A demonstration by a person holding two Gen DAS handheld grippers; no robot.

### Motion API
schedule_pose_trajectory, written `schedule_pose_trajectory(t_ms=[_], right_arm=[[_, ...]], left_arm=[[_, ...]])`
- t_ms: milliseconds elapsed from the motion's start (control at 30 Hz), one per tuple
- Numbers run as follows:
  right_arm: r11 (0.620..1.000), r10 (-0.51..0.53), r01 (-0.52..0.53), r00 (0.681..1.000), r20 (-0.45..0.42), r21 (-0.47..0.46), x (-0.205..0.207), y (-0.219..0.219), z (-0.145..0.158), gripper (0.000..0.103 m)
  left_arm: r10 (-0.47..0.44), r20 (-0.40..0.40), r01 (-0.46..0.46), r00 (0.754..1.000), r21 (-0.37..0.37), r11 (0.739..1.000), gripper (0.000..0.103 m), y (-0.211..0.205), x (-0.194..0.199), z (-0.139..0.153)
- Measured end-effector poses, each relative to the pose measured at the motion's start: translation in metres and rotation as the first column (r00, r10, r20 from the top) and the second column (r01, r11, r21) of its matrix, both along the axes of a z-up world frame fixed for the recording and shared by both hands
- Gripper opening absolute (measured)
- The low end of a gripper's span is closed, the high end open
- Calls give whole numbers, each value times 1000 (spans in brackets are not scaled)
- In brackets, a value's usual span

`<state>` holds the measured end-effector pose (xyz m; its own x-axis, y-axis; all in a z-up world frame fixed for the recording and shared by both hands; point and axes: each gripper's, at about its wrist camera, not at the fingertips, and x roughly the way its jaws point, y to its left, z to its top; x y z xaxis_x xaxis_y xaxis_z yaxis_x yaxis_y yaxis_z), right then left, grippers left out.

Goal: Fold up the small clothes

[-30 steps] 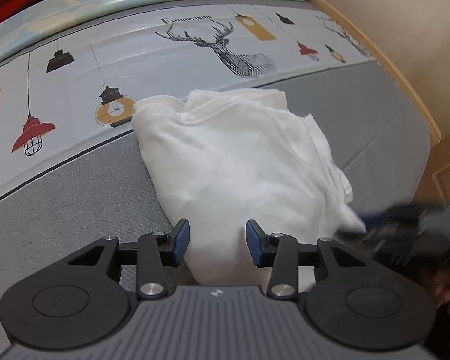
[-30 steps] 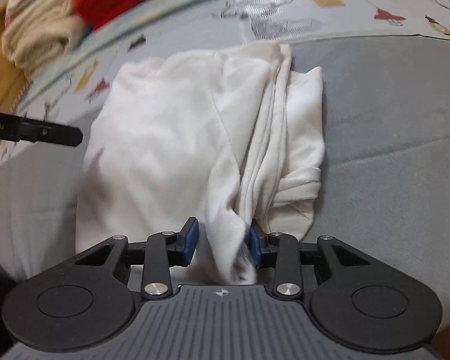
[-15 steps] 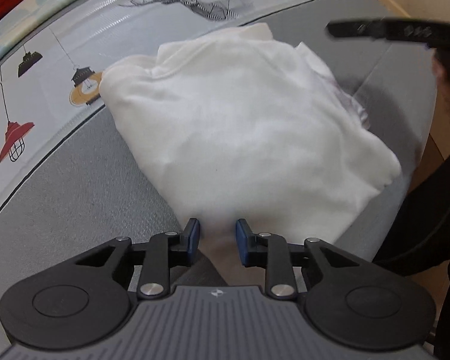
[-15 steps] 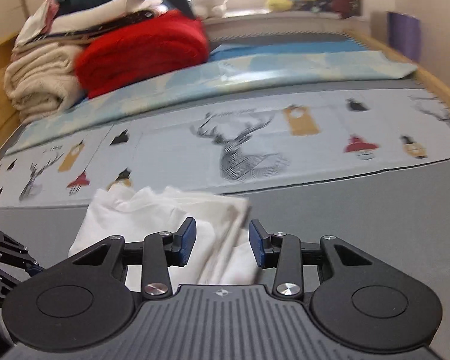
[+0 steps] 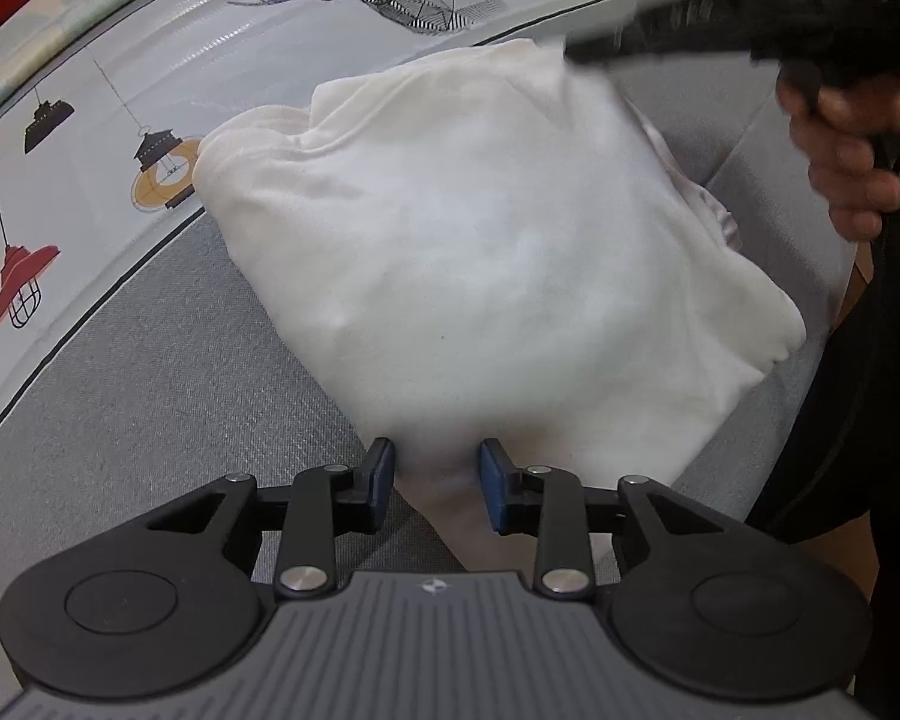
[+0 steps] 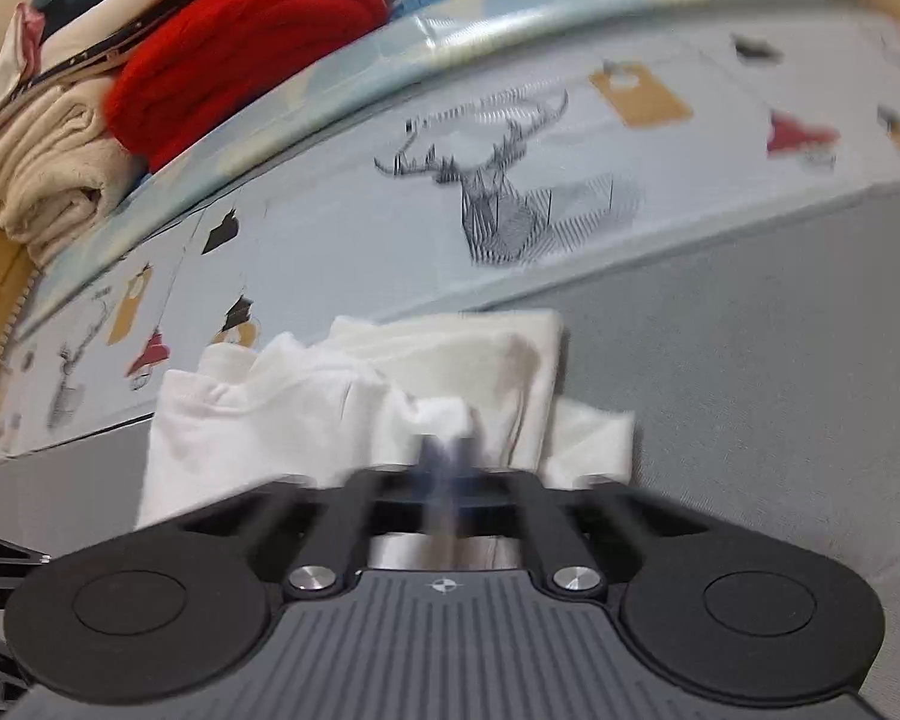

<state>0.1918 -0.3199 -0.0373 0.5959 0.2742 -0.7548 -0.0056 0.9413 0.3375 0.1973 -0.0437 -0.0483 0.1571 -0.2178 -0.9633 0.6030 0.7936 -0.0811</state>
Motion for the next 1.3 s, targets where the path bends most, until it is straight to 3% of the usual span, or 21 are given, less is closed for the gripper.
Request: schedule_pose_trajectory(t_ms=[67,133,200,267,300,400,500,600,700,833,900,967,1100,1167,1233,1300], right_arm=[[998,-62,59,992,111,27,-8,-7,19,0],[993,-117,120,982,152,-15,-10,-12,25,0],[982,-160,167,984,79,-86,-3,-19,13,0],[981,-186,184,982,-33,-53,4,-30,-5,0],[978,-207,205,977,-43,-49,2,-33,-6,0],[976,-218,218,975,40,-1,-12,-42,9,4],[983,-153,146,986,65,110,-29,-45,19,6],[989,7,-20,996,90,150,-46,-34,27,9],[957,212,-221,975,64,187,-59,-18,25,26],[913,408,-407,911,-63,25,-79,5,2,29],[889,436,-452,886,-160,-78,-87,8,-15,29],[890,438,-452,883,-170,-55,-92,1,-15,30],[923,383,-385,913,-141,20,-94,-16,-6,31],[942,335,-336,937,-102,16,-94,-24,0,42],[965,262,-260,961,-86,28,-88,-37,2,67],[984,174,-171,980,-96,40,-80,-48,-1,81]], left_arm=[[2,9,-2,1000,-24,1000,36,1,-1,4],[5,8,-4,1000,-22,1000,36,0,0,4],[-4,9,4,1000,-3,1000,36,-1,-1,1],[-3,9,3,1000,-2,1000,36,-1,-1,2],[1,9,-1,1000,-7,1000,36,-1,-1,3],[13,16,-13,1000,-25,1000,36,2,-2,8],[36,42,-34,998,-58,998,36,4,0,17],[71,73,-65,995,-82,994,36,2,3,24],[102,98,-91,990,-109,990,36,-3,7,29],[125,70,-117,990,-116,986,36,-11,14,22],[143,34,-141,989,-52,989,36,-13,17,7],[163,21,-162,986,-39,986,36,-11,19,3],[299,0,-296,954,-144,944,36,7,36,15],[372,-9,-368,928,-170,914,44,18,43,15],[416,17,-410,909,-148,900,69,20,47,13],[435,19,-430,900,-125,894,73,20,51,7]])
